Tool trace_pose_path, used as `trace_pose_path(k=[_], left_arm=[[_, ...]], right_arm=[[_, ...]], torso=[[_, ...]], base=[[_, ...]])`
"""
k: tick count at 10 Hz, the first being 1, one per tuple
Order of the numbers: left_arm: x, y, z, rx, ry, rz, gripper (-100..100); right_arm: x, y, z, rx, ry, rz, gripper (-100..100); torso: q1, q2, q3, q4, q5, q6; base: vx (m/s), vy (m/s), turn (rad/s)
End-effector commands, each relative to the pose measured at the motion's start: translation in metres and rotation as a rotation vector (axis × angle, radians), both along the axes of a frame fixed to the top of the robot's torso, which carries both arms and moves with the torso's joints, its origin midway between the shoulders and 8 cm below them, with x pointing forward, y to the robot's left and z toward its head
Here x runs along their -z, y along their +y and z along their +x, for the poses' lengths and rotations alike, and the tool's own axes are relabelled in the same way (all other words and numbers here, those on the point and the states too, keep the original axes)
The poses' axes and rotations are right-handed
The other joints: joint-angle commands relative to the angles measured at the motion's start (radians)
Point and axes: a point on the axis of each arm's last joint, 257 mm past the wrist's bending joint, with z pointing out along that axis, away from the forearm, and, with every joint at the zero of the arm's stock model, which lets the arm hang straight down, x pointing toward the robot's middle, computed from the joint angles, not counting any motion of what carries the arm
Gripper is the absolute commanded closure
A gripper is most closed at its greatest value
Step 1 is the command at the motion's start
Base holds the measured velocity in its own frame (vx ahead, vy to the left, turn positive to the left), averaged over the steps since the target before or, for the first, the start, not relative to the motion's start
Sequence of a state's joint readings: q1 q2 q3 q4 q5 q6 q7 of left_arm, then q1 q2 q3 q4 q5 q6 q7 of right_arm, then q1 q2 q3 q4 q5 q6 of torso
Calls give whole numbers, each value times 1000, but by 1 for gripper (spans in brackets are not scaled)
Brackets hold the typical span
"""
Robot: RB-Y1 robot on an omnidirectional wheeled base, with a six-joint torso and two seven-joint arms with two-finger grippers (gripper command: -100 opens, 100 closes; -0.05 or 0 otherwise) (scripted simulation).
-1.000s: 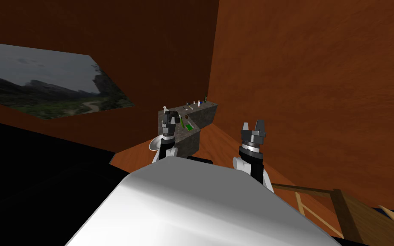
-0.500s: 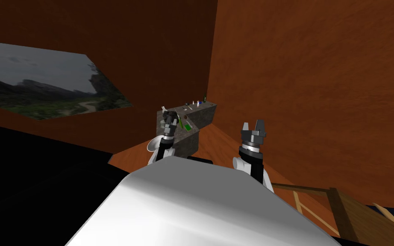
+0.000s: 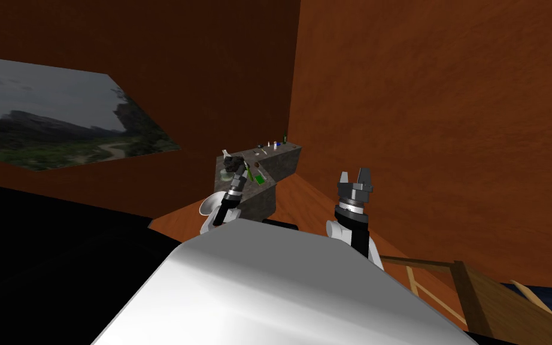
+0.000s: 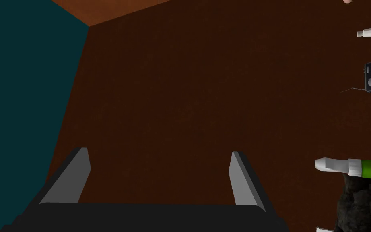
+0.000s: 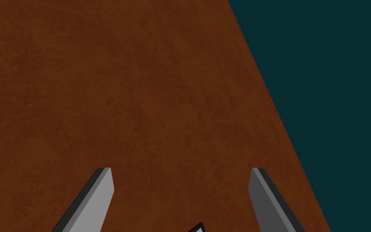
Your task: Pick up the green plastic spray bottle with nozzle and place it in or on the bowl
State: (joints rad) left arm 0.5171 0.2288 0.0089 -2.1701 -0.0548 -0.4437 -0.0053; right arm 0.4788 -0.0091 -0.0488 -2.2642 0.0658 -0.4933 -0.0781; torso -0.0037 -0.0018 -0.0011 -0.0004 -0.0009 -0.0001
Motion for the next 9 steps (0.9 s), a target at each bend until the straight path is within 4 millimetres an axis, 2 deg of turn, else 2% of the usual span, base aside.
trace_pose_path(k=[1, 6, 8, 9], left_arm=[[14, 6, 6, -11, 57, 24, -100], [50, 26, 18, -44, 199, 90, -100], [72, 42, 23, -68, 286, 137, -100], [76, 44, 23, -73, 300, 136, -100]], right_arm=[[0, 0, 0, 0, 0, 0, 0], [0, 0, 0, 0, 0, 0, 0], [0, 0, 0, 0, 0, 0, 0], [0, 0, 0, 0, 0, 0, 0]], torso=[[0, 0, 0, 0, 0, 0], [0, -1, 0, 0, 0, 0], [1, 1, 0, 0, 0, 0], [0, -1, 0, 0, 0, 0]], base=[[25, -52, -25], [29, -50, -31], [28, -57, -38], [39, -58, -14]])
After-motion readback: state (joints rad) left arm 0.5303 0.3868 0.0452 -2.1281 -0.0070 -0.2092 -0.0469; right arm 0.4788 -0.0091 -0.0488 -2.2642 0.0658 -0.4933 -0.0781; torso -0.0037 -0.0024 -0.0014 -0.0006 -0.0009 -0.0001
